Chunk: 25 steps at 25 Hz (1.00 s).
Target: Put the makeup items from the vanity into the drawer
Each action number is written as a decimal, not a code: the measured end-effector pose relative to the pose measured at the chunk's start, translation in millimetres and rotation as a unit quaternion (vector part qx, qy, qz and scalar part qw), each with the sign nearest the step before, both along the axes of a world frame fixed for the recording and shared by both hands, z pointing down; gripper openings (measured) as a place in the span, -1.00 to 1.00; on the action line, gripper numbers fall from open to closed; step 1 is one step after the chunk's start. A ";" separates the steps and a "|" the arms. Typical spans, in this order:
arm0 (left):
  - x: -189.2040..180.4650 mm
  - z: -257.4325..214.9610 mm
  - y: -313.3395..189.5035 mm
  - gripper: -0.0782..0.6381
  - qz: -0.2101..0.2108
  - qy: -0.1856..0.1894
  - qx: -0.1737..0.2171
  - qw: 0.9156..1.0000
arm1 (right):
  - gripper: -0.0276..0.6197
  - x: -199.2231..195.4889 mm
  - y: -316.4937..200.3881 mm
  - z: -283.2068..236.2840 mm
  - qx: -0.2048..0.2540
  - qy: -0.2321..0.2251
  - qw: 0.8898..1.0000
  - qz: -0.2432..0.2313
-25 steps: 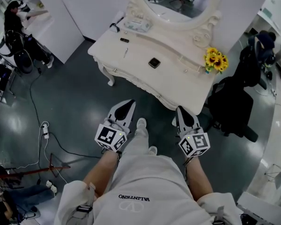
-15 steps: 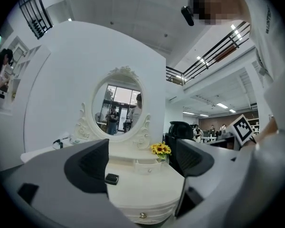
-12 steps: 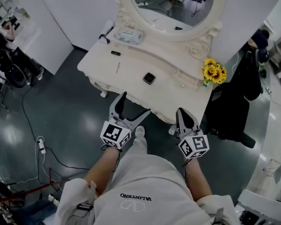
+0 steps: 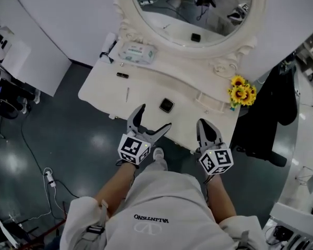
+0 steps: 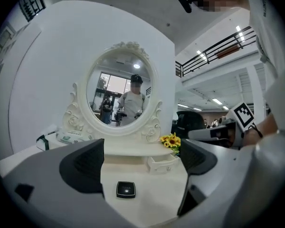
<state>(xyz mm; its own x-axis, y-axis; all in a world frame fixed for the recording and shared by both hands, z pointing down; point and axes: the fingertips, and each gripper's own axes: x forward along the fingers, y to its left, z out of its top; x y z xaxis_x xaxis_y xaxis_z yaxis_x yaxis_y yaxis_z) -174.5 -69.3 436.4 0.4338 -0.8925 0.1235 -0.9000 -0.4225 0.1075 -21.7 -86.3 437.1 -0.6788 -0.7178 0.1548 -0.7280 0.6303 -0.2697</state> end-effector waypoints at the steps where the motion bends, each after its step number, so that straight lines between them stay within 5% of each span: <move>1: -1.3 4.7 -8.5 0.57 0.007 0.000 -0.006 1.000 | -0.88 -4.6 -6.5 2.4 -0.003 0.002 1.000 0.003; 14: -1.6 68.0 -74.1 0.57 0.022 -0.009 -0.082 0.996 | -0.88 -27.9 -61.7 59.6 -0.075 0.022 0.997 0.018; 25: 6.9 141.3 -98.3 0.57 0.000 -0.031 -0.182 0.983 | -0.88 -37.7 -95.8 118.2 -0.148 0.035 0.988 0.002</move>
<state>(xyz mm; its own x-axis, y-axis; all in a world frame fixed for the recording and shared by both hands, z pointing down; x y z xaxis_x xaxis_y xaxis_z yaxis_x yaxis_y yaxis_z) -167.6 -167.6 577.7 0.4154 -0.7844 0.4606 -0.9095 -0.3668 0.1955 -59.4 -182.0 555.3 -0.6567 -0.6368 0.4040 -0.7534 0.5289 -0.3908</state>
